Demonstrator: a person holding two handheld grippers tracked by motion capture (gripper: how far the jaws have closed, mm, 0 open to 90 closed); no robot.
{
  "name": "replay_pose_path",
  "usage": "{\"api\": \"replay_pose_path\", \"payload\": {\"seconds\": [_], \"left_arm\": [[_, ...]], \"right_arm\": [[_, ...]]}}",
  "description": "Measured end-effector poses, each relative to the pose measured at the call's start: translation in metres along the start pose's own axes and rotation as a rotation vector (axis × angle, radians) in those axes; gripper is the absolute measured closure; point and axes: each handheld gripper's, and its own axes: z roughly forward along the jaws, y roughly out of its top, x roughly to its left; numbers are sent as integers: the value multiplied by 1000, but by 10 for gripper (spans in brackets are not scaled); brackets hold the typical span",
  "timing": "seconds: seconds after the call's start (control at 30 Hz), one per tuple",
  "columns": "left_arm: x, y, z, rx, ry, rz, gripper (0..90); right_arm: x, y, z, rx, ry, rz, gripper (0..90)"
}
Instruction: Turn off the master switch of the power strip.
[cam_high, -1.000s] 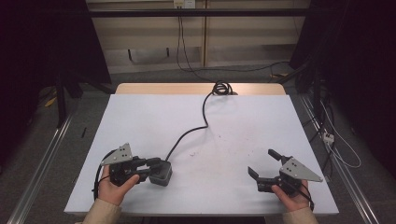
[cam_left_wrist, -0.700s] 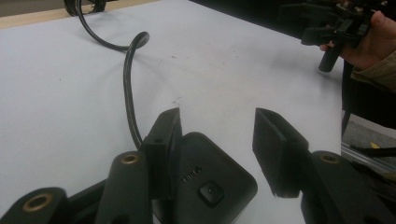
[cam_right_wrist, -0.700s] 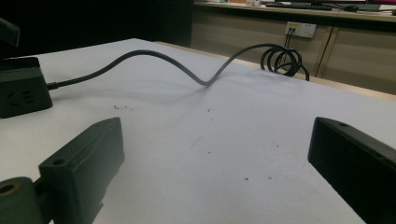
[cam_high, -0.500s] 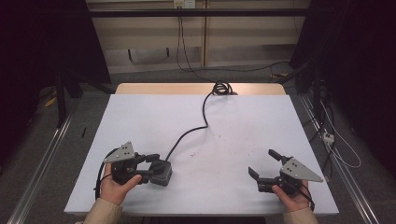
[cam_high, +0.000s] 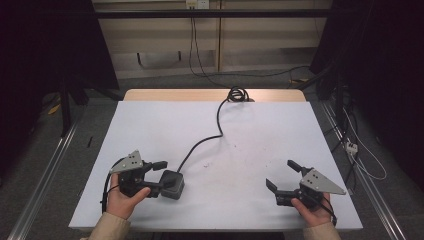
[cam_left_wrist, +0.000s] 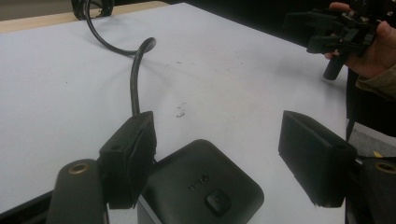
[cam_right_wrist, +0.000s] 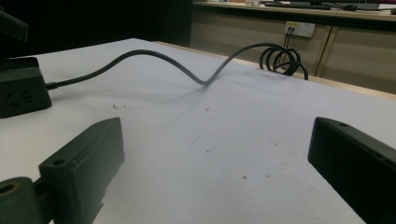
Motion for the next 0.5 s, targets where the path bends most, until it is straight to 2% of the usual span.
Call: {"api": "replay_pose_path", "payload": {"seconds": [0.33,0.5], "left_arm": [[2,0,-1,-15,6,-8,192],[4,0,0,-7,25,-7,107]], "right_arm": [[0,0,0,0,1,2,34],[0,0,0,2,5,4,34]]}}
